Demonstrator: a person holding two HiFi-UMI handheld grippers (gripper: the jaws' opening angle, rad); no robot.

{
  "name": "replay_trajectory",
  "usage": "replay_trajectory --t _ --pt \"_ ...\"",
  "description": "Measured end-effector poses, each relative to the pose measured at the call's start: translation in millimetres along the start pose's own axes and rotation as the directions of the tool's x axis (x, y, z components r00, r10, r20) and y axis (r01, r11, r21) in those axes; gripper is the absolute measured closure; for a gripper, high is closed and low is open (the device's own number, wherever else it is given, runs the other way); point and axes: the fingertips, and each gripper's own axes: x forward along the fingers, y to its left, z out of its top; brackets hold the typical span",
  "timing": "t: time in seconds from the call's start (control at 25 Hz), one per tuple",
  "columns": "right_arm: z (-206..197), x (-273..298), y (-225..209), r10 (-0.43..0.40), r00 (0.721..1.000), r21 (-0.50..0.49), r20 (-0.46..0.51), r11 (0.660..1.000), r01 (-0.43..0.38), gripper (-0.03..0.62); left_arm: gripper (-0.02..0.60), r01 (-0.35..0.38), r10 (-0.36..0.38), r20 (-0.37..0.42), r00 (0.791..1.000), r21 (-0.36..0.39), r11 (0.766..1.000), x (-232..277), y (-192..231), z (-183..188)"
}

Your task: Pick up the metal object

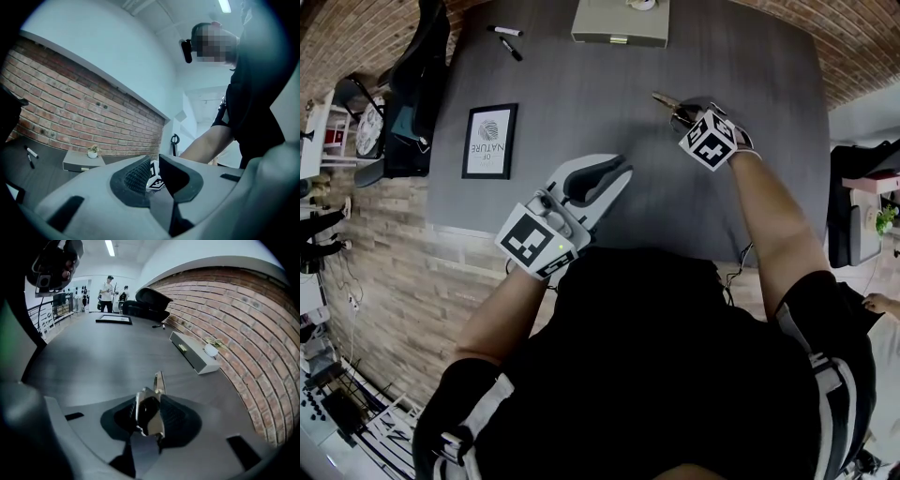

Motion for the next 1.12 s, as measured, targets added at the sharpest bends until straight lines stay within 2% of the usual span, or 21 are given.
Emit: replay_trajectory --t 0.2,0.4,0.52,0.68,0.8,0.92,1.12 --pt "-1.5 -2.7 0.8 -0.021 1.000 -0.020 -0.005 1.000 0.020 0.496 0.523 0.000 0.000 -0.001 1.000 -0.001 1.000 -1.8 -1.7 -1.1" --pt "-2.2 -16.4 -1.4 -0.038 0.999 0.004 0.020 0.999 0.038 0.505 0.523 0.001 -0.001 0.007 1.000 -0.008 1.000 -2.5 -2.4 -1.4" --pt "-0.5 -30.8 -4.2 -0.054 0.997 0.046 0.056 0.998 0.052 0.508 0.523 0.010 -0.010 0.016 1.000 -0.015 1.000 -1.5 -2.4 -1.3" --pt "3.1 -61.2 -3.8 -0.090 0.986 0.157 0.138 0.985 0.068 0.511 0.523 0.032 -0.031 0.031 0.999 -0.018 0.999 0.5 -4.0 -0.2" --pt "10.8 -100.3 -1.7 -0.132 0.960 0.270 0.248 0.961 0.063 0.511 0.523 0.046 -0.046 0.045 0.998 -0.016 0.999 3.2 -7.1 2.8" --pt "18.1 -149.3 4.3 -0.189 0.907 0.410 0.375 0.912 0.021 0.511 0.523 0.063 -0.063 0.057 0.996 -0.011 0.998 6.4 -12.1 5.3" --pt "21.6 -207.3 17.1 -0.284 0.842 0.513 0.459 0.859 0.010 0.511 0.523 0.080 -0.080 0.075 0.994 -0.008 0.997 9.5 -17.6 8.3"
